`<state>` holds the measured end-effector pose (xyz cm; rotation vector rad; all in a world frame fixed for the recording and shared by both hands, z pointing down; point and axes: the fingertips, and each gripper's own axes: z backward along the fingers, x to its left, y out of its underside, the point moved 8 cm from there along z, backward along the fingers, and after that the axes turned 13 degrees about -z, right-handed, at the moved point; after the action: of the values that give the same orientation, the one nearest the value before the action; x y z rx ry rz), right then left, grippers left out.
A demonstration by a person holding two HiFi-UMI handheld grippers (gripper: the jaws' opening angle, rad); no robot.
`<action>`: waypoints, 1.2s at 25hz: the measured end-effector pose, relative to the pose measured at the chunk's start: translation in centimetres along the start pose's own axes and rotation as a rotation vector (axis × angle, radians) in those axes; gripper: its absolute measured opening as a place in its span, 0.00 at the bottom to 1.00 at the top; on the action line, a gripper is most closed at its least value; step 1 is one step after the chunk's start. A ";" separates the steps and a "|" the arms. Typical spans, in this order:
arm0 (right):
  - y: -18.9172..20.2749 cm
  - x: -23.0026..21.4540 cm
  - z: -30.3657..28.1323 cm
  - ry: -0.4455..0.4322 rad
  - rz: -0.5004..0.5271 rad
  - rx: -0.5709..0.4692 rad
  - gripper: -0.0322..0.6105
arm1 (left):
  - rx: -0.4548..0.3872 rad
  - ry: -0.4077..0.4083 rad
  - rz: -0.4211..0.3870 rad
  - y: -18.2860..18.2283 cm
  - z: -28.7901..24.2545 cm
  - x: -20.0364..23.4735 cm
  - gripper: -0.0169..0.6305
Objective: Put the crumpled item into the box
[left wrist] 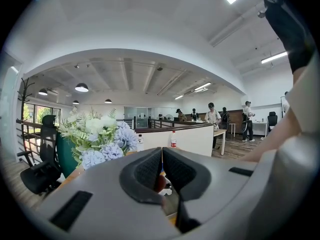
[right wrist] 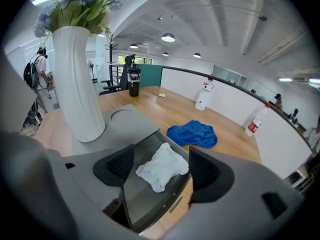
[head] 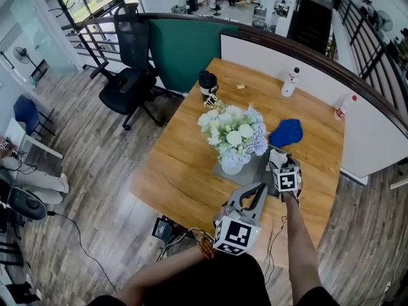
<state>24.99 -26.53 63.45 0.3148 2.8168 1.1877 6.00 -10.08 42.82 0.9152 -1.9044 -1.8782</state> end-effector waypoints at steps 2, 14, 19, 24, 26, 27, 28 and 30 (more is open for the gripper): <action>-1.1 0.0 0.8 -0.003 0.003 -0.030 0.61 | -0.006 -0.001 0.000 -0.2 -0.1 -0.1 0.06; -9.0 1.0 8.2 0.008 0.097 -0.246 0.61 | -0.065 -0.013 0.004 -1.4 -0.1 0.0 0.06; -11.5 1.9 11.6 -0.005 0.104 -0.336 0.61 | -0.081 -0.016 0.017 -1.8 -0.1 -0.5 0.06; -13.7 2.4 15.2 0.006 0.129 -0.425 0.61 | -0.102 -0.006 0.026 -2.5 -0.2 -1.2 0.06; -14.6 2.4 16.9 -0.019 0.110 -0.489 0.61 | -0.107 -0.007 0.030 -2.7 -0.2 -1.3 0.06; -15.0 2.4 17.7 -0.041 0.089 -0.535 0.61 | -0.107 -0.009 0.031 -2.7 -0.2 -1.4 0.06; -15.4 2.3 18.6 -0.062 0.068 -0.579 0.61 | -0.107 -0.011 0.033 -2.7 -0.2 -1.4 0.06; -16.1 2.2 20.0 -0.080 0.043 -0.636 0.61 | -0.108 -0.013 0.035 -2.7 -0.3 -1.4 0.06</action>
<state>23.05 -22.96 37.97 0.3594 2.2118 1.9291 7.84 -9.20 40.49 0.8334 -1.7947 -1.9500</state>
